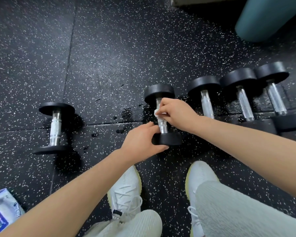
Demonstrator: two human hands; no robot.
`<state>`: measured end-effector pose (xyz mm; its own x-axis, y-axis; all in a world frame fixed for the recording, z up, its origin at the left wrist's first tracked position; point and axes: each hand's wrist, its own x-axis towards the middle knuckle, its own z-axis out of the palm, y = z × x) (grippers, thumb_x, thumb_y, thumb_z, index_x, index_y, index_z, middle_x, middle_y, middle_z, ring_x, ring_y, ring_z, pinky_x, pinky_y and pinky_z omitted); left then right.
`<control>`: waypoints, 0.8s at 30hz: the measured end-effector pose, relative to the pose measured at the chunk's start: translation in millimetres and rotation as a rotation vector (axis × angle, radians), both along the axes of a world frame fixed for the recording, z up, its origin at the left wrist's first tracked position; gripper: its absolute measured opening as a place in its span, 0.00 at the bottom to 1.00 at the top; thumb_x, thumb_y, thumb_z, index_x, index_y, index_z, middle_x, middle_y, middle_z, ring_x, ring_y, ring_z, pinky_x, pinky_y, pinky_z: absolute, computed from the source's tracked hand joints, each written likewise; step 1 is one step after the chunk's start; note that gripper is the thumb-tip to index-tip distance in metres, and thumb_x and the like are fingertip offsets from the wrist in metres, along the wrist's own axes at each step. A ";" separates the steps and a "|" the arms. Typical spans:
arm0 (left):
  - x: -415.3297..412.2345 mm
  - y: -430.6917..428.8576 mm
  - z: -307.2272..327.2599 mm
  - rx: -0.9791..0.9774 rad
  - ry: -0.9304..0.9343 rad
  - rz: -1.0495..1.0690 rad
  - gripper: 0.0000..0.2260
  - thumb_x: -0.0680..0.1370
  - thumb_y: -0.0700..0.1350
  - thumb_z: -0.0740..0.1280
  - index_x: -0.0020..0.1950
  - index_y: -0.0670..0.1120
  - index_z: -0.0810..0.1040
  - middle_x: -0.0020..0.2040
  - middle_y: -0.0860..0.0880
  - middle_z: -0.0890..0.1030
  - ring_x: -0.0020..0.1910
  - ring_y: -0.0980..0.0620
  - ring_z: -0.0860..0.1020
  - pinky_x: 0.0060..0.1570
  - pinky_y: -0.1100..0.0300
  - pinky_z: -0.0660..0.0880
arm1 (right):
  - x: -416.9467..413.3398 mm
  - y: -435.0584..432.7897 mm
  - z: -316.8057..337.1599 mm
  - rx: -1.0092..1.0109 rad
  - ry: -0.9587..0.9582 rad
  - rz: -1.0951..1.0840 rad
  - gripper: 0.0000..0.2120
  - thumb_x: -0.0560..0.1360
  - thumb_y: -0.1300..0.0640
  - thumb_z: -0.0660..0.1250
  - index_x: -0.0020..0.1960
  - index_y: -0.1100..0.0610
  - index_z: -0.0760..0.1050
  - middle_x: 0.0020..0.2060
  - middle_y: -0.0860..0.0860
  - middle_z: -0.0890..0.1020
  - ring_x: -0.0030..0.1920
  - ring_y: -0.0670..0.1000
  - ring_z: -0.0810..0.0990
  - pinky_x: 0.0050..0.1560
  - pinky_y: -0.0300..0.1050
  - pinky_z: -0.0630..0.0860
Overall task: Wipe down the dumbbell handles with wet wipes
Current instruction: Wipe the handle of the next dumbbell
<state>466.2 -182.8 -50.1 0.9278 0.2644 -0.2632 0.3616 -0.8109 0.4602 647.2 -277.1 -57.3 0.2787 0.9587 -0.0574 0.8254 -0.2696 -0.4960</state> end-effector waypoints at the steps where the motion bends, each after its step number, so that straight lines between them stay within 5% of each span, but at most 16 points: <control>1: 0.5 0.9 0.2 0.005 0.002 -0.003 0.19 0.72 0.67 0.72 0.56 0.58 0.78 0.45 0.58 0.72 0.44 0.55 0.73 0.40 0.55 0.69 | -4.5 -3.8 -1.1 -0.012 -0.005 0.027 0.05 0.76 0.57 0.73 0.50 0.53 0.87 0.45 0.49 0.80 0.44 0.54 0.80 0.42 0.48 0.76; 7: 1.7 3.8 -1.2 0.015 0.024 -0.022 0.22 0.71 0.68 0.72 0.58 0.58 0.78 0.47 0.58 0.75 0.48 0.53 0.77 0.44 0.54 0.74 | 2.3 -9.6 4.0 -0.159 0.041 0.300 0.04 0.75 0.58 0.73 0.48 0.51 0.86 0.44 0.45 0.79 0.42 0.50 0.77 0.40 0.41 0.63; 13: 2.1 3.7 5.4 -0.025 0.013 -0.011 0.16 0.71 0.66 0.74 0.47 0.65 0.68 0.45 0.58 0.74 0.44 0.54 0.75 0.40 0.56 0.68 | 1.7 10.2 -5.0 -0.022 -0.043 0.136 0.06 0.74 0.60 0.72 0.49 0.54 0.86 0.45 0.48 0.79 0.45 0.54 0.79 0.40 0.48 0.75; 19: 0.7 5.7 -3.4 0.007 0.035 0.013 0.25 0.69 0.74 0.69 0.55 0.57 0.78 0.48 0.58 0.77 0.47 0.55 0.77 0.46 0.53 0.76 | -1.4 -11.1 -4.2 -0.121 -0.026 0.334 0.04 0.74 0.59 0.73 0.49 0.53 0.85 0.44 0.46 0.78 0.42 0.51 0.78 0.38 0.42 0.66; 24: 2.9 4.5 3.6 -0.012 0.020 0.012 0.20 0.69 0.74 0.71 0.46 0.63 0.68 0.43 0.60 0.73 0.42 0.57 0.73 0.38 0.56 0.67 | 10.8 11.5 -3.5 -0.054 -0.162 0.216 0.12 0.72 0.65 0.70 0.52 0.54 0.84 0.49 0.49 0.78 0.48 0.54 0.79 0.41 0.49 0.76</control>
